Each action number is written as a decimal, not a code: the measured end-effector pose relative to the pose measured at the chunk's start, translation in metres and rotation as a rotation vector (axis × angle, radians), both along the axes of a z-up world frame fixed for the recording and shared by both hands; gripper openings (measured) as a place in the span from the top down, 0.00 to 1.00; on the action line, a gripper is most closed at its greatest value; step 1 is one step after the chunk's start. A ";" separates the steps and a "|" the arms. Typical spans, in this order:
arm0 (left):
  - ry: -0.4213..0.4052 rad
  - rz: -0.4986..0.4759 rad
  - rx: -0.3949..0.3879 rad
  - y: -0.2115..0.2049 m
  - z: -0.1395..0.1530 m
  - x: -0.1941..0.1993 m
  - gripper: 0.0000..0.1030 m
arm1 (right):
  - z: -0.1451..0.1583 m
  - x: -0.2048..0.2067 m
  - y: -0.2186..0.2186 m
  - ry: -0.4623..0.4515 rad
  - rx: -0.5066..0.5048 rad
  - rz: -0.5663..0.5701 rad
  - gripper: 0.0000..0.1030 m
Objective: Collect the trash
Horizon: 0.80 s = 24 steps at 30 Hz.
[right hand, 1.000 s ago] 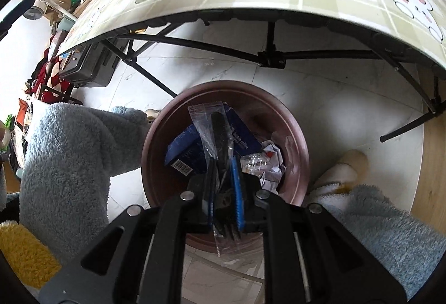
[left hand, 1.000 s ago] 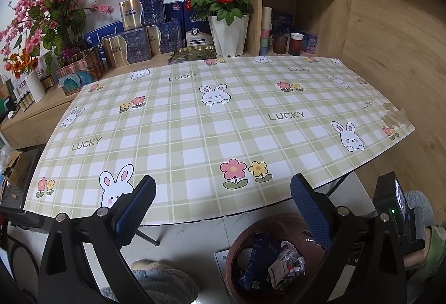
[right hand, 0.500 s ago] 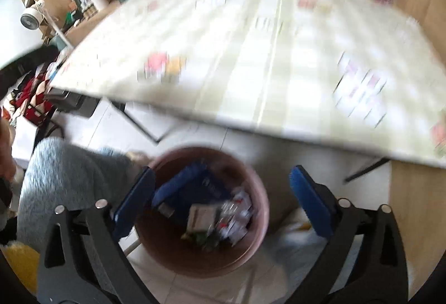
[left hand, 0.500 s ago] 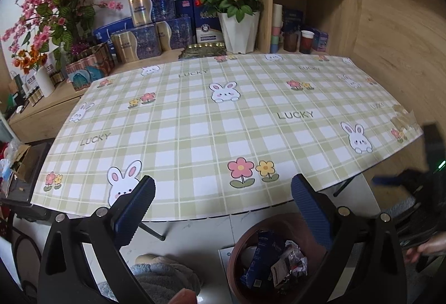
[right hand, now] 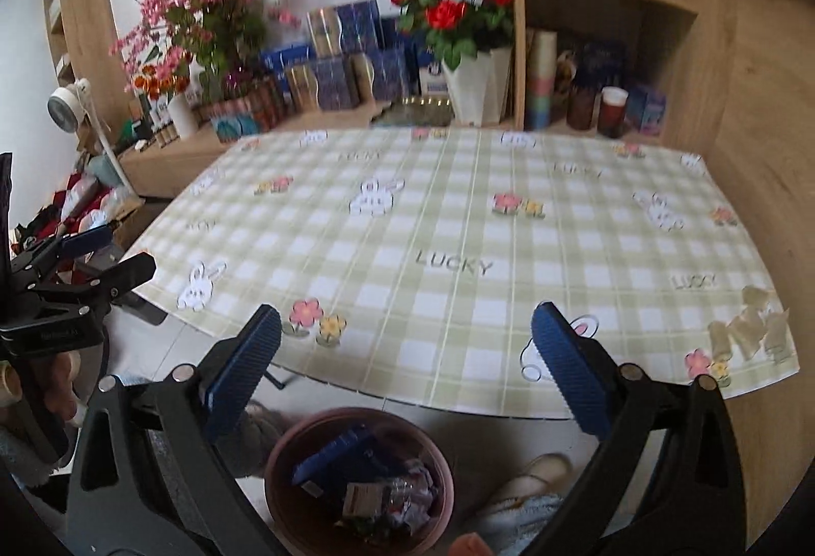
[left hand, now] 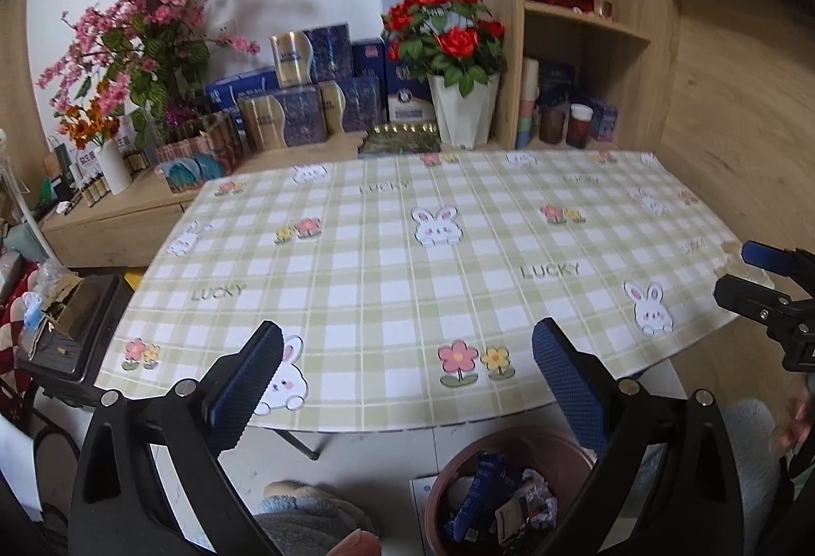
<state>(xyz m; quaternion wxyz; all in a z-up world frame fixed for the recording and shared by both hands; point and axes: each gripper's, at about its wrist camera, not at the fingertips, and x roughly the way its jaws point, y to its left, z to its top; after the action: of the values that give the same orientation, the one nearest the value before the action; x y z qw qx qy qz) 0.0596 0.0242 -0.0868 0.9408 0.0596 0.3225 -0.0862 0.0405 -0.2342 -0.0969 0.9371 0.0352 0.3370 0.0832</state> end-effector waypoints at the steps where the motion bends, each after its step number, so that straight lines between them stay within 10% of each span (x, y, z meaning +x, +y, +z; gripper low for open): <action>1: -0.010 0.004 0.000 0.001 0.003 -0.002 0.07 | 0.005 -0.003 -0.001 -0.009 0.002 -0.003 0.06; 24: -0.108 0.028 -0.012 0.003 0.056 -0.041 0.07 | 0.045 -0.034 -0.013 -0.128 -0.001 -0.076 0.06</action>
<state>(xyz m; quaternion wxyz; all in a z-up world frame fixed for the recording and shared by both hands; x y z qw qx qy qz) 0.0186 0.0268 -0.0313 0.9583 0.0537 0.2714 -0.0715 0.0060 -0.2467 -0.0523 0.9593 0.0420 0.2747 0.0494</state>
